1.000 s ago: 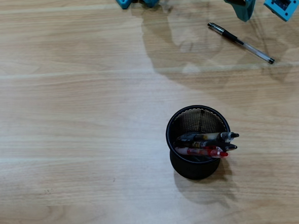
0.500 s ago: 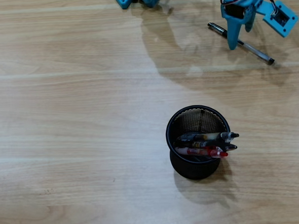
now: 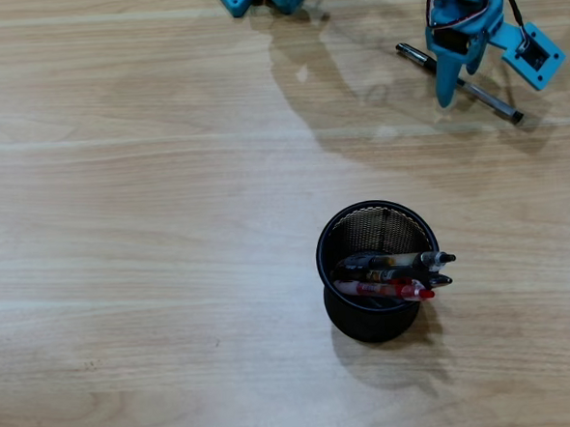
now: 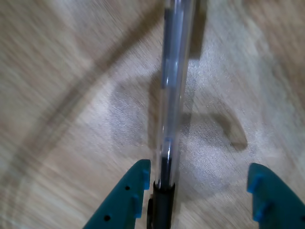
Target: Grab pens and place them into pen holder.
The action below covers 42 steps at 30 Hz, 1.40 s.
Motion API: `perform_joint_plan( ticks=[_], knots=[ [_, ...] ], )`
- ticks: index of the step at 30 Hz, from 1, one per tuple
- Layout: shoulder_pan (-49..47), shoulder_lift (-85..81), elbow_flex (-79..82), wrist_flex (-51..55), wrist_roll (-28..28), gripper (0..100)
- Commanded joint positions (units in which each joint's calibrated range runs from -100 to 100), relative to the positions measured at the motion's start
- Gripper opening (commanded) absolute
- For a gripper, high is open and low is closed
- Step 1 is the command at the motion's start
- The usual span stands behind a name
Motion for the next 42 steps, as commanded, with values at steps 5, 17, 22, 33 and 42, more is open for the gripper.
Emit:
perform_joint_plan(
  ticks=[5,17,22,33,42],
  knots=[
    [0.29,3.18,-2.79,-0.94,-0.35,15],
    [0.56,4.28,-2.79,-0.94,-0.35,9],
    [1.11,4.03,-2.7,-0.94,-0.4,2],
    [2.21,2.5,-5.05,0.07,-0.4,2],
    [5.59,-5.57,-14.28,13.19,-0.29,2]
  ],
)
